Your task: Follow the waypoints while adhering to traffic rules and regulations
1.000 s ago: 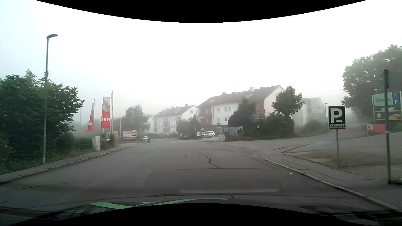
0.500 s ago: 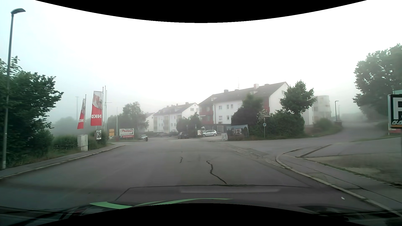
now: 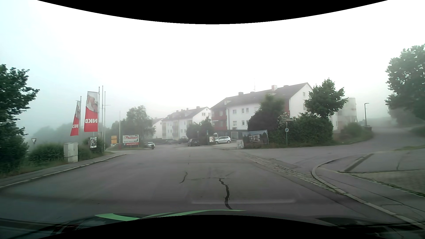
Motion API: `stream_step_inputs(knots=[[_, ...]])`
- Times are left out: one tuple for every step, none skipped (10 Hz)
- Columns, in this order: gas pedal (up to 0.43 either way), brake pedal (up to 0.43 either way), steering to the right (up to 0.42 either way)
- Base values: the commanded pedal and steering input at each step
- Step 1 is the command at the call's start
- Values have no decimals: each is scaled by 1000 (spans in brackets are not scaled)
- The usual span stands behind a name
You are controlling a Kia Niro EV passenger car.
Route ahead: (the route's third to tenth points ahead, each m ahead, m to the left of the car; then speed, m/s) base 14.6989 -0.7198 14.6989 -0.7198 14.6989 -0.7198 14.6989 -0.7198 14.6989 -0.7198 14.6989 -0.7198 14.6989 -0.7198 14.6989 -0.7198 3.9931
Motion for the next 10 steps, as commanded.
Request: stream_step_inputs(knots=[[0, 195, -15], [0, 177, -15], [0, 177, -15], [0, 177, -15], [0, 177, -14], [0, 177, -14], [0, 177, -12], [0, 183, -11], [0, 171, -10], [0, 152, -7]])
